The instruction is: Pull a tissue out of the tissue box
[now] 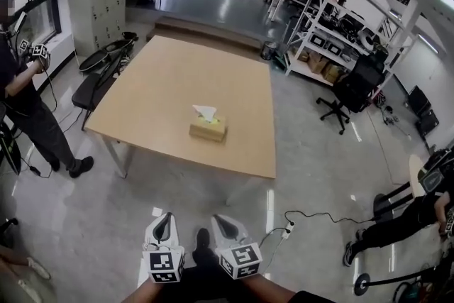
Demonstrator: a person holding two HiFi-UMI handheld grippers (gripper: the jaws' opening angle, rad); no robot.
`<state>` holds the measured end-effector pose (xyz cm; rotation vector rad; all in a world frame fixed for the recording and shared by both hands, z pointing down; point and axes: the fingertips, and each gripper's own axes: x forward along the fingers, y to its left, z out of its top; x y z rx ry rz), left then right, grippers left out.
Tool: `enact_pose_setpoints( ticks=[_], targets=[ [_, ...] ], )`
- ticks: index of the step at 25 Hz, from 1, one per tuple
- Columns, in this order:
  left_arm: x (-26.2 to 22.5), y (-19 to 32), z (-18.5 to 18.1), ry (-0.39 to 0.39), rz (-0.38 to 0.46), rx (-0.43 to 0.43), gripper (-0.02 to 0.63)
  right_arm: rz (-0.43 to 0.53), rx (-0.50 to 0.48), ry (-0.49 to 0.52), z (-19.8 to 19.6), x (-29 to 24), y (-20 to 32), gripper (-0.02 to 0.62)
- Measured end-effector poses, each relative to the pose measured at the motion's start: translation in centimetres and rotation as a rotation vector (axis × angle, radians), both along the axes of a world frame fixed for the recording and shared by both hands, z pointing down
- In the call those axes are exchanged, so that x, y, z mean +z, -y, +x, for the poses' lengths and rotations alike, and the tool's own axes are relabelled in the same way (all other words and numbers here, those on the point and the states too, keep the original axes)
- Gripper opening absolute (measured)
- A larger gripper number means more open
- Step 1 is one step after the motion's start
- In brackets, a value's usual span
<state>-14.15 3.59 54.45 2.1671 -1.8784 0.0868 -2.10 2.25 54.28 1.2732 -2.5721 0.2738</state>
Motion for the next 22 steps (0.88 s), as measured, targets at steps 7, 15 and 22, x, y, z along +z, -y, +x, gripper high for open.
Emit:
enact_pose_setpoints(
  ticks=[7,15,22],
  targets=[
    [-0.1,3.7,0.1,0.021,-0.038,-0.037,0.018,-0.022,-0.027,0.016,0.2,-0.1,4.7,-0.009],
    [0.0,10.7,2.1,0.053,-0.062,-0.015,0.018,-0.046,-0.01,0.057,2.6,0.4,12.2,-0.009],
    [0.1,15.9,3.9,0.103,-0.071,-0.025,0.018,-0.031,-0.041,0.072,4.3,0.3,17.5,-0.009]
  ],
)
